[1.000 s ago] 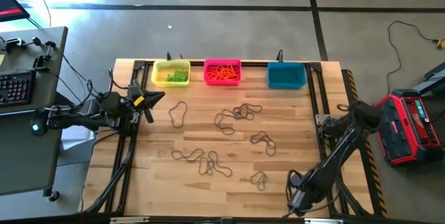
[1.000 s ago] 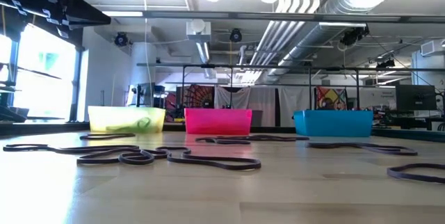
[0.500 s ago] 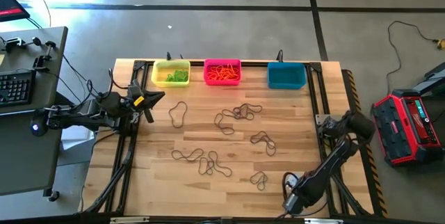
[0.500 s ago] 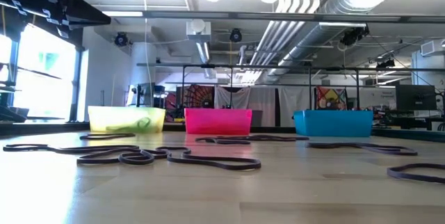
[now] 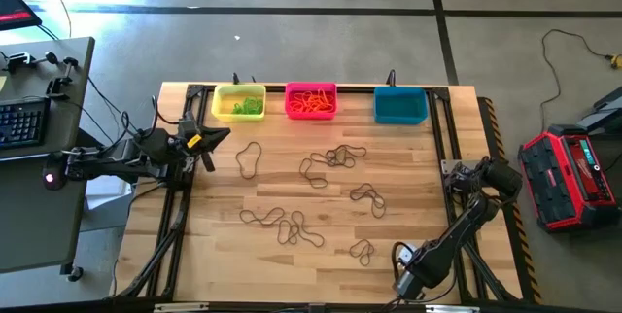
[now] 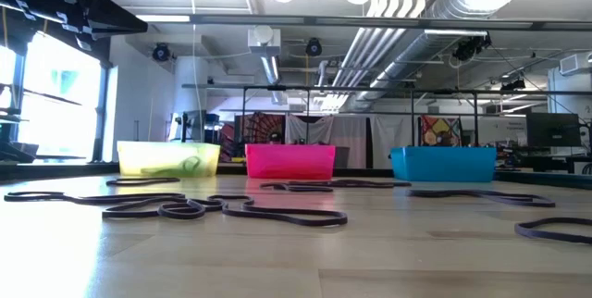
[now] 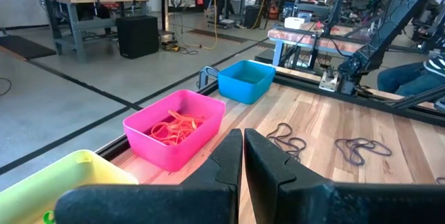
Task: Sort rubber bands into baskets
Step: Put the green rubber band into the yellow bin, then put the violet rubber band into the blue bin
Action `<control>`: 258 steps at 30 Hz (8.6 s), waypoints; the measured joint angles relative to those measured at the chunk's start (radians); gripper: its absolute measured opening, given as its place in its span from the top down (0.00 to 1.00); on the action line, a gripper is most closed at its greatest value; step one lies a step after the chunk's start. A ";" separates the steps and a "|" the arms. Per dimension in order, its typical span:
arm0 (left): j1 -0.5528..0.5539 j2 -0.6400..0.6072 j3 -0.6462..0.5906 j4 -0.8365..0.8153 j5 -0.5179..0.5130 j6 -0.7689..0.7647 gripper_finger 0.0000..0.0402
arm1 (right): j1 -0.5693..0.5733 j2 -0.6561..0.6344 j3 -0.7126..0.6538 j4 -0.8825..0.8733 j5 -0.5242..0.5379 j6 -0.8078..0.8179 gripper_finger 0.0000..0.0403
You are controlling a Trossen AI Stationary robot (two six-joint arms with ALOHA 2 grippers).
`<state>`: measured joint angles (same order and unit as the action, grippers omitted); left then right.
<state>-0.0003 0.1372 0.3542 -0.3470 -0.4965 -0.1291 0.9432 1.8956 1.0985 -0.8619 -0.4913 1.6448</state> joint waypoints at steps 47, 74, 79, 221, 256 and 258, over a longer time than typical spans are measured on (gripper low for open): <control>0.000 0.014 0.001 -0.006 0.041 -0.053 0.98 | -1.143 0.234 0.540 0.837 0.613 -1.390 1.00; 0.000 0.013 0.001 -0.008 0.043 -0.070 0.98 | -1.258 0.744 1.228 0.641 0.544 -1.514 0.85; 0.000 0.013 0.001 -0.008 0.043 -0.070 0.98 | -1.258 0.745 1.241 0.615 0.535 -1.498 0.69; 0.250 1.102 0.055 0.364 0.367 -0.300 1.00 | -1.100 -0.058 0.048 0.949 0.573 -1.601 1.00; 0.248 1.079 0.243 0.452 0.407 -0.086 1.00 | -1.085 0.064 0.049 1.322 0.495 -1.552 0.30; 0.248 1.079 0.243 0.454 0.391 -0.086 1.00 | -1.079 0.064 0.049 1.343 0.447 -1.546 0.30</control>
<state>0.2478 1.2163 0.5976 0.1069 -0.1052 -0.2150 -0.1361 1.9594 1.1474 0.4808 -0.0447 0.0992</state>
